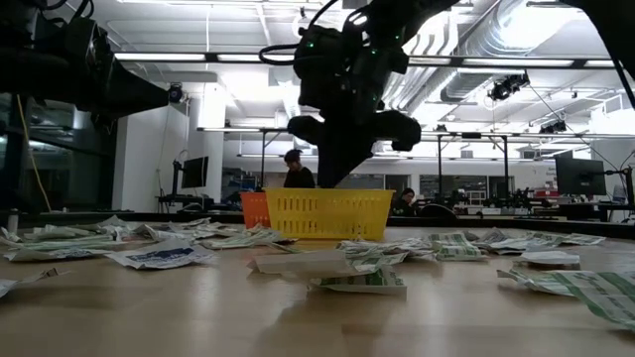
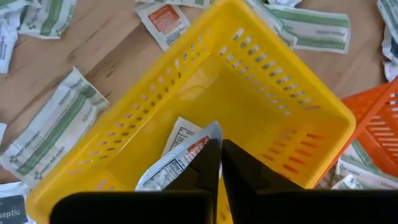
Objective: Pick & Place First Aid Supplies
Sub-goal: Put the ointment pack into the bottom yellow bin, then put the bandage into the bottom orange bin
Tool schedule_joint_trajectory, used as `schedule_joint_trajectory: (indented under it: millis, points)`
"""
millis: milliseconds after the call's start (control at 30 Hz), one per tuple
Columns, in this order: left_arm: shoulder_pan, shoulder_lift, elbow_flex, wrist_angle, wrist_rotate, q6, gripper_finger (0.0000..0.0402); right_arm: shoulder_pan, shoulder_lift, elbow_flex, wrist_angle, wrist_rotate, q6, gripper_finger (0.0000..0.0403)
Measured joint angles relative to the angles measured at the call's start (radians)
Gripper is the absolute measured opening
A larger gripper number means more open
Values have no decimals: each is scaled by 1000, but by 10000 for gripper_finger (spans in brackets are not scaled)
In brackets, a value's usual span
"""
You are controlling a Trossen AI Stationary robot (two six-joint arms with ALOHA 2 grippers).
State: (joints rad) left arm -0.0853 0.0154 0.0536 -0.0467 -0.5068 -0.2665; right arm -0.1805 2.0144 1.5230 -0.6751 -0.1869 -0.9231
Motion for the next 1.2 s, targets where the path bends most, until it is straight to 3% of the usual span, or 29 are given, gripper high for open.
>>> schedule_joint_trajectory:
  millis: [400,833,1200]
  points:
    - [0,0,0,0,0,0,73,-3,-6,0,-72,40,49,93]
    - [0,0,0,0,0,0,73,-44,-112,-20,-334,76,758,103]
    - [0,0,0,0,0,0,73,-48,-418,-440,-209,115,1285,103]
